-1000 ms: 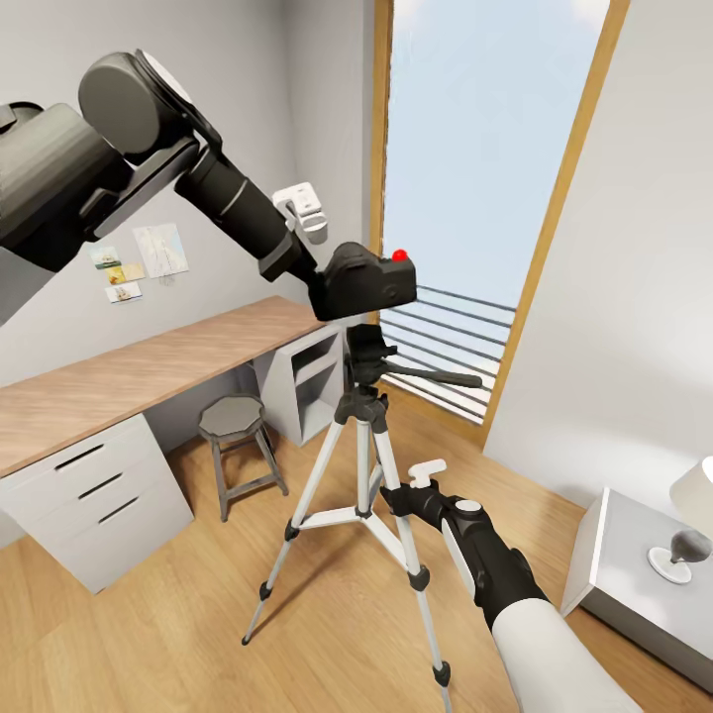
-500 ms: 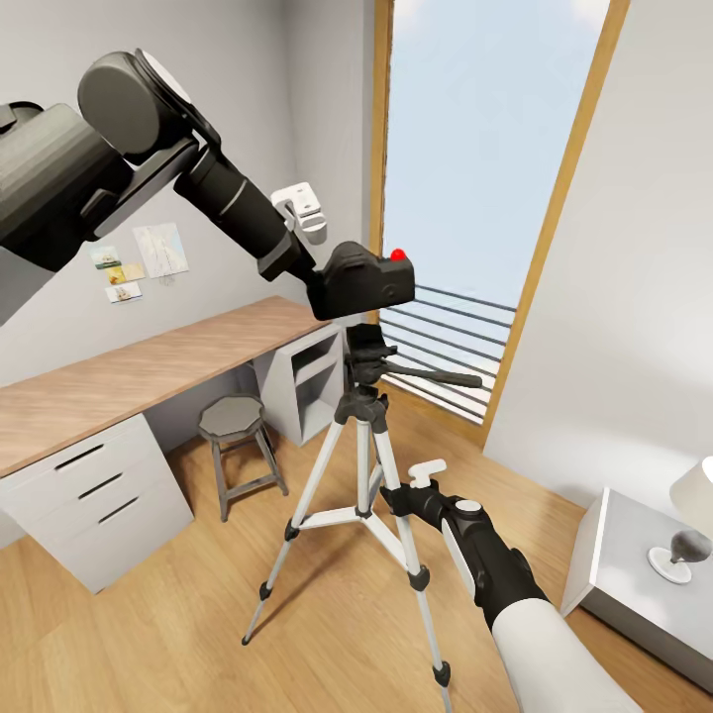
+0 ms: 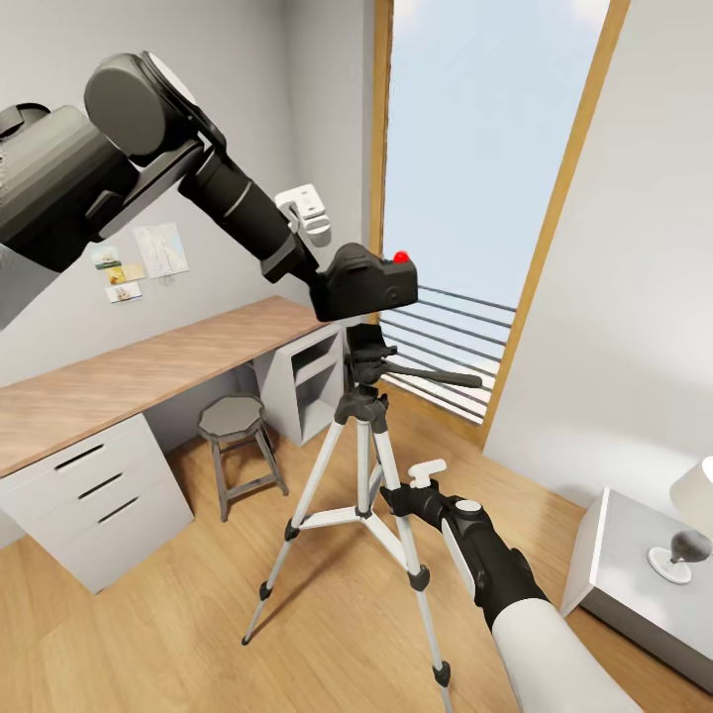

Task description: Attach the digital camera to the camera tripod in the bedroom.

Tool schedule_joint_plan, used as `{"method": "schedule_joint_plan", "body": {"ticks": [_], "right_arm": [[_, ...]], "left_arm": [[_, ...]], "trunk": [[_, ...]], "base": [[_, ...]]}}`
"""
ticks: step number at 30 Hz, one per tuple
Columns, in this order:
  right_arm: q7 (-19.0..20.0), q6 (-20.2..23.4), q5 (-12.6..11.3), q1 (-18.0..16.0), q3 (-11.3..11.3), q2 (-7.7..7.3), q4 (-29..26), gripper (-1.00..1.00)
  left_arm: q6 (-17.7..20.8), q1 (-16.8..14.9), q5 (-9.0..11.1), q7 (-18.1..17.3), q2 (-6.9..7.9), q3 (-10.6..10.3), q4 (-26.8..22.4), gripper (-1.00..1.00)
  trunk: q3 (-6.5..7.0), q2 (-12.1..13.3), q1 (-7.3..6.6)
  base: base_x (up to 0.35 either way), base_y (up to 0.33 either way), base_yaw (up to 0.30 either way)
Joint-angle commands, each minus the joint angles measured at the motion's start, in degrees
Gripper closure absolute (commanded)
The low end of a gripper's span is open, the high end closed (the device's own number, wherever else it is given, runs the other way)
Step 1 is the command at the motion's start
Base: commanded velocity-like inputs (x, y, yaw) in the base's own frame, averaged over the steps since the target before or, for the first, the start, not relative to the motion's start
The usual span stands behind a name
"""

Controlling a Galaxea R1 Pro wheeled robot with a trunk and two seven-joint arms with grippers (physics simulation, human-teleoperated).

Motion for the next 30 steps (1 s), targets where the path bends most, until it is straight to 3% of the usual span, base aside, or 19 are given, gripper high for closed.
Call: {"method": "schedule_joint_plan", "body": {"ticks": [1, 11, 12, 13, 17, 21, 23, 25, 30], "right_arm": [[0.3, 0.2, 4.4, 0.0, 0.0, 0.02, 0.8, 1.0], [0.3, 0.2, 4.4, 0.0, 0.0, 0.02, 0.8, 1.0], [0.3, 0.2, 4.4, 0.0, 0.0, 0.02, 0.8, 1.0], [0.3, 0.2, 4.4, 0.0, 0.0, 0.02, 0.8, 1.0], [0.3, 0.2, 4.4, 0.0, 0.0, 0.02, 0.8, 1.0], [0.3, 0.2, 4.4, 0.0, 0.0, 0.02, 0.8, 1.0], [0.3, 0.2, 4.4, 0.0, 0.0, 0.02, 0.8, 1.0], [0.3, 0.2, 4.4, 0.0, 0.0, 0.02, 0.8, 1.0], [0.3, 0.2, 4.4, 0.0, 0.0, 0.02, 0.8, 1.0]], "left_arm": [[0.3, -0.1, 0.0, 0.1, -0.03, -0.2, 0.0, 1.0], [0.3, -0.1, -1.1, 0.3, -1.16, -0.2, 0.1, 1.0], [0.3, -0.1, -1.5, 0.6, -1.34, -0.2, 0.0, 1.0], [0.3, -0.1, -3.0, 2.3, -2.19, -0.2, -0.1, 1.0], [0.3, -0.1, -4.0, 3.0, -3.37, -0.2, 0.1, 1.0], [0.3, -0.1, -4.6, 3.2, -3.57, -0.2, -0.1, 1.0], [0.3, -0.1, -6.7, 3.2, -3.7, -0.2, -0.2, 1.0], [0.3, -0.1, -7.5, 3.2, -3.75, -0.3, -0.3, 1.0], [0.3, -0.1, -8.0, 3.2, -3.89, -0.2, -0.3, 1.0]], "trunk": [[-0.14, -0.1, 0.05], [-0.14, -0.1, 0.05], [-0.14, -0.1, 0.05], [-0.14, -0.1, 0.05], [-0.14, -0.1, 0.05], [-0.14, -0.1, 0.05], [-0.14, -0.1, 0.05], [-0.14, -0.1, 0.05], [-0.14, -0.1, 0.05]], "base": [[0.0, 0.0, 0.0], [0.0, 0.0, 0.0], [0.0, 0.0, 0.0], [0.0, 0.0, 0.0], [0.0, 0.0, 0.0], [0.0, 0.0, 0.0], [0.0, 0.0, 0.0], [0.0, 0.0, 0.0], [0.0, 0.0, 0.0]]}}
